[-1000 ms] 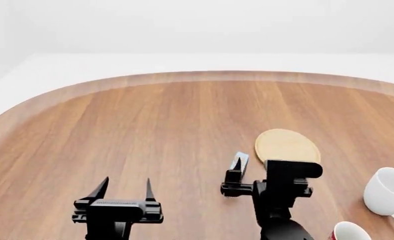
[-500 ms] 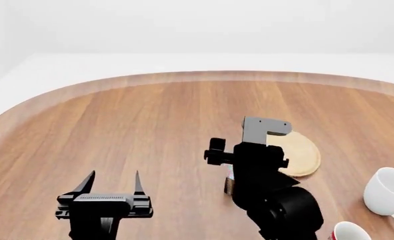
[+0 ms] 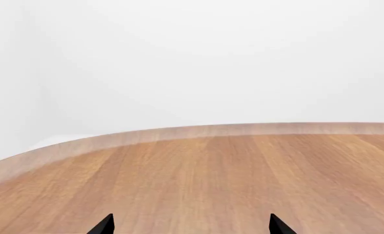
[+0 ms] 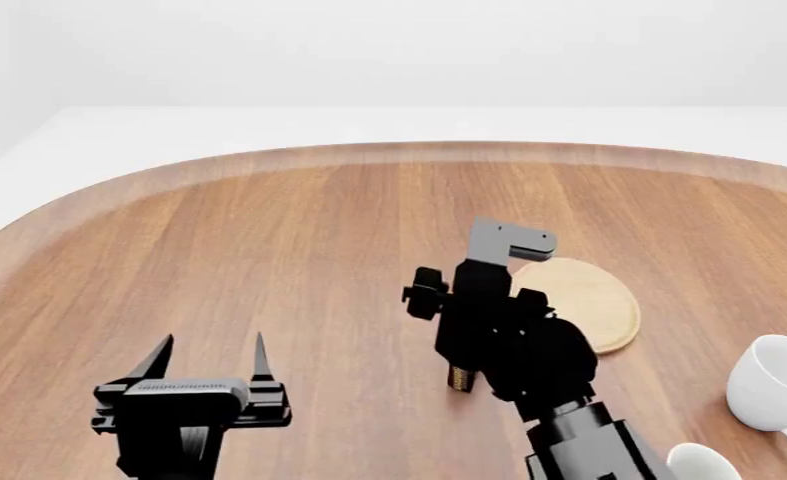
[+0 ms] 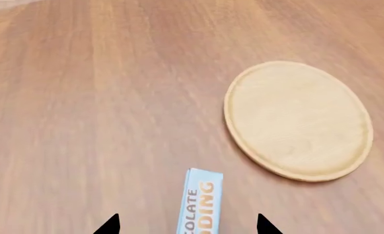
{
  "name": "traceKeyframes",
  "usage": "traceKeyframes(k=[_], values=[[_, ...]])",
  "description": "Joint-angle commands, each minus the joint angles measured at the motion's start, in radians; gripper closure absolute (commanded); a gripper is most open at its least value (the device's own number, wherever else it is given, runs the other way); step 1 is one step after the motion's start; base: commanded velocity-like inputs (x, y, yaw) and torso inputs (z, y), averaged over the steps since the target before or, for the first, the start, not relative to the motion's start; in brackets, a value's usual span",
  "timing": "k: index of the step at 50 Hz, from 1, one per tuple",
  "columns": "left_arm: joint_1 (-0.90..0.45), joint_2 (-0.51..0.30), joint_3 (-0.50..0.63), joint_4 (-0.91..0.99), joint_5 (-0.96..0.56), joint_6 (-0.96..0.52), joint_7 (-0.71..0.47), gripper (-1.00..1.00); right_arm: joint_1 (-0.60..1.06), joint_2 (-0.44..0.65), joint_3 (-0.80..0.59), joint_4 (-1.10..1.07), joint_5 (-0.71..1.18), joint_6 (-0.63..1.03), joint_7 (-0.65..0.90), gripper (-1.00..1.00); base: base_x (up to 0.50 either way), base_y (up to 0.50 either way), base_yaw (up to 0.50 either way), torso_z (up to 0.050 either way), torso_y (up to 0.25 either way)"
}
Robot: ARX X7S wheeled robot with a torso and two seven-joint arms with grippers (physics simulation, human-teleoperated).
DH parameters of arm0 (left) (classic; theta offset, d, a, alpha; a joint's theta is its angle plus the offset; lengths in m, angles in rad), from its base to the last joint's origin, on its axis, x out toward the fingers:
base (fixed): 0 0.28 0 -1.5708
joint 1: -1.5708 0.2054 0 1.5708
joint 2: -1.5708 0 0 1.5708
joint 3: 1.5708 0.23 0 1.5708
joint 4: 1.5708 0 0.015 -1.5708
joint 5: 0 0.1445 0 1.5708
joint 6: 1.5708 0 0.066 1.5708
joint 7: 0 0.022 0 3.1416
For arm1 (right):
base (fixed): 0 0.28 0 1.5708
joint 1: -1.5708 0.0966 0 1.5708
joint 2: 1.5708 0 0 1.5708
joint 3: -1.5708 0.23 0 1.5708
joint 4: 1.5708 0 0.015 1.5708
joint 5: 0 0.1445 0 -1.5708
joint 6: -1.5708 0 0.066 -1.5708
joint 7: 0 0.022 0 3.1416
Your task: Put the chocolate pudding to the left of the plate.
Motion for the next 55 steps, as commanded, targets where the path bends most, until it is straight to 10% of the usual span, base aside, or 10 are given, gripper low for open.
traceKeyframes(k=[1, 55], values=[[0.0, -0.008, -0.007, 0.008, -0.014, -0.006, -0.004, -1.0, 0.072, -0.003, -0.098, 0.226, 0.111, -0.11, -0.007, -1.0, 0.0, 0.0, 0.0, 0.0, 0.0], [0.004, -0.028, 0.006, 0.027, -0.029, -0.01, -0.019, -1.0, 0.241, -0.007, -1.163, 0.665, 1.16, -0.476, -0.211, -1.0, 0.0, 0.0, 0.0, 0.0, 0.0]])
